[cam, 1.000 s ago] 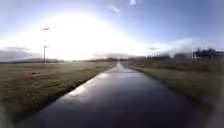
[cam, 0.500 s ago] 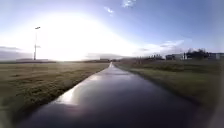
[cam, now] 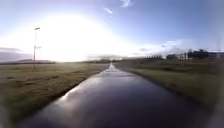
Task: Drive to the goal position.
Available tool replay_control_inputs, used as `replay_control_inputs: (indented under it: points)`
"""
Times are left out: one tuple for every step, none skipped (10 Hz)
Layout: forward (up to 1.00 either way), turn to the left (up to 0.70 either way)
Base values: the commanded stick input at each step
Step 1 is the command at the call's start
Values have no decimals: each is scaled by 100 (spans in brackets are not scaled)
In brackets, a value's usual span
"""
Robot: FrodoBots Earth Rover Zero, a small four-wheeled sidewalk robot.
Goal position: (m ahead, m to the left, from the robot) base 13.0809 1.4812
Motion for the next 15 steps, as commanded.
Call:
replay_control_inputs:
  points:
    - [100, -3]
    - [100, 0]
    - [100, 0]
    - [100, 0]
    - [100, 0]
    - [100, 0]
    - [100, 2]
    - [100, 30]
    - [100, 35]
    - [100, 12]
    - [100, 0]
    - [100, 0]
    - [100, 0]
    - [100, 0]
    - [100, 0]
